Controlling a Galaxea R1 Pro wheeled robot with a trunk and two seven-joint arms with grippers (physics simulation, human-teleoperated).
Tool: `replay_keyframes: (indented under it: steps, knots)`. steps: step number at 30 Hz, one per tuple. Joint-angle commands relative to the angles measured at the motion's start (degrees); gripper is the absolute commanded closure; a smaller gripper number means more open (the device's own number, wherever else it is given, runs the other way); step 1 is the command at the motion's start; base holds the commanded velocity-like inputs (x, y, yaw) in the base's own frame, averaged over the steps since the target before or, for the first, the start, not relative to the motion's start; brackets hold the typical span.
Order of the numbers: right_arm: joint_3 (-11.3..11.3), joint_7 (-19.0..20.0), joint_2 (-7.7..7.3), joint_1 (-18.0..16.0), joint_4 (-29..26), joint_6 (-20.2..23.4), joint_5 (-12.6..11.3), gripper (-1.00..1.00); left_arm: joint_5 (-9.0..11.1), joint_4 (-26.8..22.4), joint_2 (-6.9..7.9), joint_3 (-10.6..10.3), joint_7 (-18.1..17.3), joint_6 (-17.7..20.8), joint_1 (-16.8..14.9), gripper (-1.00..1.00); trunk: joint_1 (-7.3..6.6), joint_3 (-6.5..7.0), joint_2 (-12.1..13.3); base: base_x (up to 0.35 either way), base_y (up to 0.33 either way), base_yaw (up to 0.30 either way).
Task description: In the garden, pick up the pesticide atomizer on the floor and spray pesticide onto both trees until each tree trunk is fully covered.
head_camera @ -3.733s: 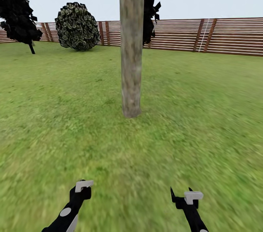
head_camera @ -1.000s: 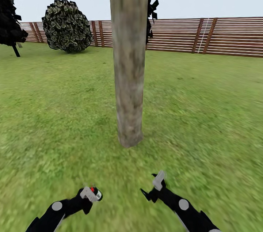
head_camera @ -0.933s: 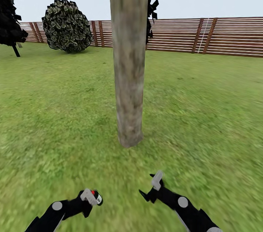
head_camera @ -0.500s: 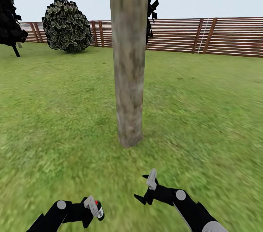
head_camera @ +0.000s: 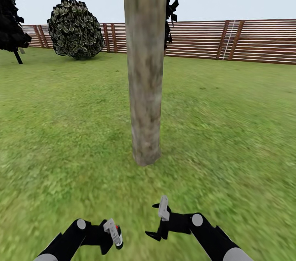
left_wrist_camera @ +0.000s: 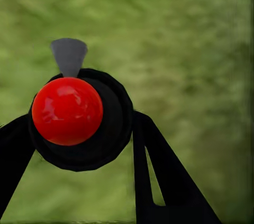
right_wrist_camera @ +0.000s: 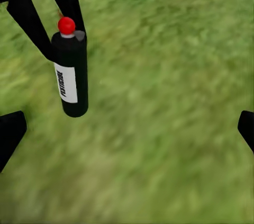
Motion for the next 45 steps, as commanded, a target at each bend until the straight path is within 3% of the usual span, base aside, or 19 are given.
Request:
replay_keyframes:
  steps: [1,4,5,8,10,14,16,17,21,25,28,35,39,45]
  knots:
    - [0.1,0.3,0.04,0.0,0.0,0.0,0.0,-1.0,0.1,0.0,-0.07,-0.3,0.0,0.6,-0.1,1.0,0.0,0.0,0.0,0.0,0.0,0.0]
    - [0.2,1.7,0.1,0.0,0.0,0.0,0.2,-1.0,0.0,-0.8,-0.24,-1.2,-0.1,1.4,-0.2,1.0,0.0,0.0,0.0,0.0,0.0,0.0]
    - [0.2,1.8,0.1,0.0,0.0,0.1,0.2,1.0,-0.1,-1.1,-0.25,-1.7,-0.3,1.5,-0.2,1.0,0.0,0.0,0.0,0.0,0.0,0.0]
    - [0.2,1.9,0.12,0.0,0.0,1.6,1.5,1.0,-0.5,-1.9,-0.47,-4.6,-1.0,1.5,-0.2,1.0,0.0,0.0,0.0,0.0,0.0,0.0]
    - [0.2,2.0,0.18,0.0,-1.7,4.2,4.6,1.0,-0.6,-2.9,-1.02,-6.2,-1.2,1.5,-0.2,1.0,0.0,0.0,0.0,0.0,0.0,0.0]
    - [0.3,2.1,0.19,-0.1,-5.3,9.5,6.8,1.0,-0.7,-3.4,-1.92,-6.7,-1.3,1.5,-0.2,1.0,0.0,0.0,0.0,0.0,0.0,0.0]
    - [0.3,2.1,0.25,-0.1,-7.5,12.2,7.0,1.0,-1.0,-3.6,-2.33,-7.9,-1.3,1.5,-0.2,1.0,0.0,0.0,0.0,0.0,0.0,0.0]
    - [0.3,2.1,1.34,-0.1,-9.1,15.3,7.1,1.0,-1.5,-3.7,-3.13,-8.9,-1.2,1.6,-0.2,1.0,0.0,0.0,0.0,0.0,0.0,0.0]
    - [0.5,2.2,3.15,-0.6,-11.1,20.4,7.3,1.0,-1.6,-3.8,-3.84,-9.4,-1.2,1.6,-0.3,1.0,0.0,0.0,0.0,0.0,0.0,0.0]
    - [2.6,7.4,3.44,-0.9,-13.6,23.5,7.4,1.0,-1.8,-3.8,-4.31,-9.6,-1.2,1.6,-0.3,1.0,0.0,0.0,0.0,0.0,0.0,0.0]
    - [3.1,9.2,3.52,-1.0,-15.6,26.1,7.4,1.0,-2.0,-3.8,-4.38,-9.6,-1.2,1.7,-0.3,1.0,0.0,0.0,0.0,0.0,0.0,0.0]
    - [3.2,9.5,3.53,-1.0,-15.8,26.7,7.5,1.0,-2.0,-3.8,-4.52,-9.7,-1.6,1.6,-0.3,1.0,0.0,0.0,0.0,0.0,0.0,0.0]
    - [3.2,9.5,3.53,-1.0,-15.7,26.7,7.6,1.0,-2.0,-3.8,-4.57,-9.7,-3.6,1.6,-0.8,1.0,0.0,0.0,0.0,0.0,0.0,0.0]
    - [3.2,9.5,3.53,-1.0,-15.7,26.7,9.3,1.0,-1.8,-3.8,-4.67,-9.7,-5.1,1.6,-1.8,1.0,0.0,0.0,0.0,0.0,0.0,0.0]
